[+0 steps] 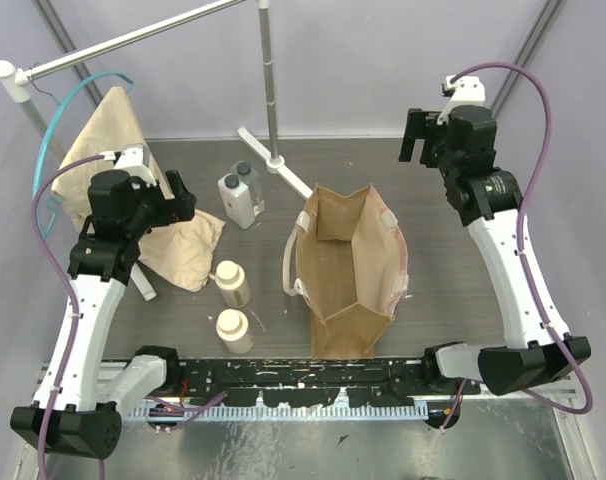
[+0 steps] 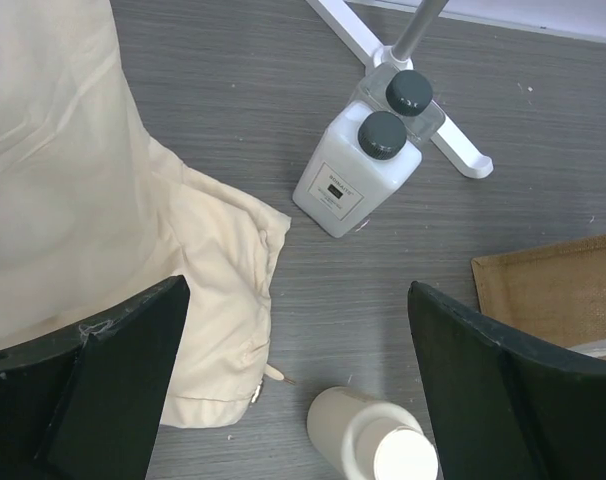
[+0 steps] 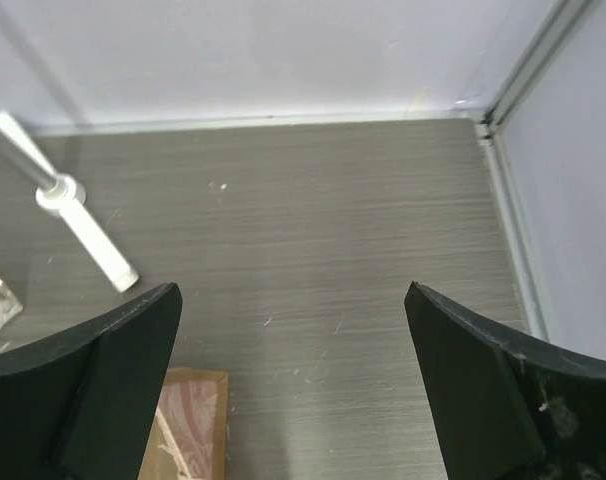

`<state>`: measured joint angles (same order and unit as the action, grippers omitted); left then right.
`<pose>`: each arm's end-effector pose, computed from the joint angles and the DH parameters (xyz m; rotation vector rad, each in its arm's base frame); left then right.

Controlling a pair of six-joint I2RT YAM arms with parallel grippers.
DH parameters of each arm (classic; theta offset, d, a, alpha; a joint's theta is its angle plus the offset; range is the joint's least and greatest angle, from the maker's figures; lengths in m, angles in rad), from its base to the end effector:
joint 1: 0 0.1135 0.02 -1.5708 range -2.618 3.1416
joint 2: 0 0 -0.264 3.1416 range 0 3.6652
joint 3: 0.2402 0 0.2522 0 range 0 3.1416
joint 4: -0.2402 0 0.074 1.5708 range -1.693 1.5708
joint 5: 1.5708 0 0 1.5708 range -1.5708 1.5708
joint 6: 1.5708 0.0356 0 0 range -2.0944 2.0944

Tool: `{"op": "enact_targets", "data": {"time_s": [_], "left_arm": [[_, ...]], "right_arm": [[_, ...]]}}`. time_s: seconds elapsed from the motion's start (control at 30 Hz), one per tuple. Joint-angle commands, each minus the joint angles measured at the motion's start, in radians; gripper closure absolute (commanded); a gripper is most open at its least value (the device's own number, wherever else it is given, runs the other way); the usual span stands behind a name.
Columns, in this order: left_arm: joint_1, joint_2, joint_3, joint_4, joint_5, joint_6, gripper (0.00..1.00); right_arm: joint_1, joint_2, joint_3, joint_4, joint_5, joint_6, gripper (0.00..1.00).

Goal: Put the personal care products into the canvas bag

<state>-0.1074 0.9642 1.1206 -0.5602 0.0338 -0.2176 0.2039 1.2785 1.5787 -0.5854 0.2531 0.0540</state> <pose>0.2016 -0.0229 0.3848 -0.0871 1.9806 -0.2448 0.2606 0.0448 0.4655 0.0370 1.8466 -0.0549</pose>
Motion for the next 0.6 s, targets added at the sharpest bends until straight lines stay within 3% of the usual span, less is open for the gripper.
{"op": "enact_targets", "data": {"time_s": [0.0, 0.2, 0.3, 0.4, 0.57], "left_arm": [[-0.003, -0.018, 0.011, 0.037, -0.029, -0.017, 0.02], [-0.003, 0.015, -0.008, 0.167, -0.002, 0.001, 0.02], [-0.002, 0.099, 0.035, 0.206, 0.174, 0.11, 0.02], [-0.008, 0.247, 0.194, 0.071, 0.294, 0.162, 0.02], [-0.07, 0.497, 0.451, -0.158, 0.248, 0.275, 0.02]], "right_arm": [[0.02, 0.013, 0.065, -0.016, -0.09, -0.013, 0.0], [0.033, 0.079, 0.199, -0.18, -0.166, -0.007, 0.0], [0.045, 0.104, 0.261, -0.285, -0.232, 0.025, 0.0], [0.056, 0.116, 0.302, -0.392, -0.297, 0.073, 0.0], [0.083, 0.108, 0.266, -0.526, -0.313, 0.101, 0.0]]}}
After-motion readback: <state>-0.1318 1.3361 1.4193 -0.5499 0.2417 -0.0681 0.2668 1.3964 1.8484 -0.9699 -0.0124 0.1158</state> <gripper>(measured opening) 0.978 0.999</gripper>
